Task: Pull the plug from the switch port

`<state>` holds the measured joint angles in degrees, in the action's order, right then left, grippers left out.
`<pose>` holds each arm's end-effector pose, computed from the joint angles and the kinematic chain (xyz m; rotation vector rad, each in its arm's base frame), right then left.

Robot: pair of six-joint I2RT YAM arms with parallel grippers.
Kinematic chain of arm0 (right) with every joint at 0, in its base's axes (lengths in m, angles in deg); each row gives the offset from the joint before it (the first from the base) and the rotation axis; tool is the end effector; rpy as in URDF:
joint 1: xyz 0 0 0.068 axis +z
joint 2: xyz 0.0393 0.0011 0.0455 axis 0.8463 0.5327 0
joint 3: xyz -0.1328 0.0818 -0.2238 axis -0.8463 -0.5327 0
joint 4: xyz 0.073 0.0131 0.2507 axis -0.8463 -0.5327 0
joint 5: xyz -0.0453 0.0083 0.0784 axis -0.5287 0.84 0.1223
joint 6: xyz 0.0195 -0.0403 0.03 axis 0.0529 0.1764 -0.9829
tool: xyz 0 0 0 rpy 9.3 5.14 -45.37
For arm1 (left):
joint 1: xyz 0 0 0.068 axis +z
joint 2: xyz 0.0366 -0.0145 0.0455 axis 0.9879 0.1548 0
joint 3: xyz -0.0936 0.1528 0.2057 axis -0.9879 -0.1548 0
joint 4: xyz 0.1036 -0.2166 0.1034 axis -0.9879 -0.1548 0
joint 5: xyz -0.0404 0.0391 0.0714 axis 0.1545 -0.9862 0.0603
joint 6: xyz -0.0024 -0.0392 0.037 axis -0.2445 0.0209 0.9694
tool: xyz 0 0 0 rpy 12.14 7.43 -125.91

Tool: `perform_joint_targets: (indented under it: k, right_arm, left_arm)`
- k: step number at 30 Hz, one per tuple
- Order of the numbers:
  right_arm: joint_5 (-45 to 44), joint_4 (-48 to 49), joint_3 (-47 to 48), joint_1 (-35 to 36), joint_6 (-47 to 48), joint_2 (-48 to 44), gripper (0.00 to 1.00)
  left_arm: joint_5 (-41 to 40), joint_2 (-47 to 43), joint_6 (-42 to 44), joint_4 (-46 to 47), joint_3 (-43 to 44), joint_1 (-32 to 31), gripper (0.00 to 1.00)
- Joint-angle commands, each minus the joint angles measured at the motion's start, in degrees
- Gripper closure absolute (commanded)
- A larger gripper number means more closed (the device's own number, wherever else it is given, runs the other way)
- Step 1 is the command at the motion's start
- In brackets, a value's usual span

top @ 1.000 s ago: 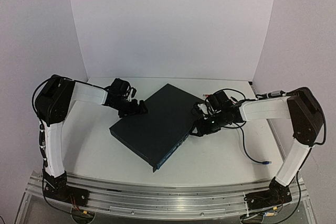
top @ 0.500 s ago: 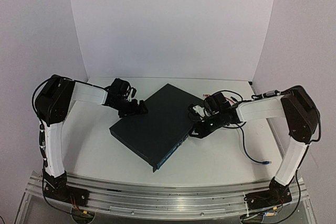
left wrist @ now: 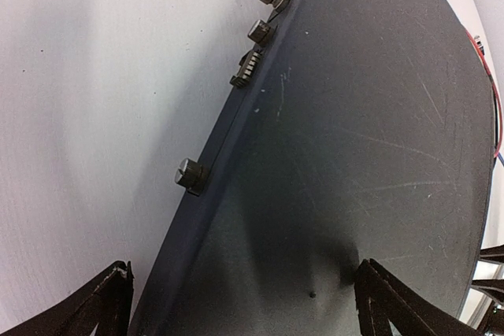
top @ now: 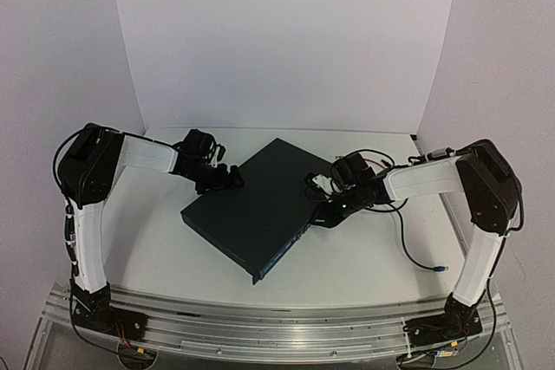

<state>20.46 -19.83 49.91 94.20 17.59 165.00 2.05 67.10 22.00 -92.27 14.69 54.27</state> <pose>0.3011 0.2312 0.1488 -0.9788 2.3179 0.4988 0.3840 -0.2049 0.1423 0.1875 2.5517 -0.7071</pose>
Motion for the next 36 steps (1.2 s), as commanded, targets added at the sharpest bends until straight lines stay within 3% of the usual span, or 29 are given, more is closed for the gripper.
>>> perform_joint_targets:
  k: [1,11,36]
  right_arm:
    - [-1.07,1.3,2.68,0.9,1.09,1.54,0.75]
    - [-3.42,2.28,2.86,1.12,1.76,2.66,0.81]
    - [-9.87,8.79,1.46,3.55,5.74,4.71,0.85]
  left_arm:
    - [-1.05,1.25,-0.24,-2.35,2.58,-0.42,0.03]
    - [-0.45,2.03,-0.07,-2.77,3.48,-0.42,0.04]
    - [-0.28,3.24,0.06,-3.58,4.9,-0.42,0.04]
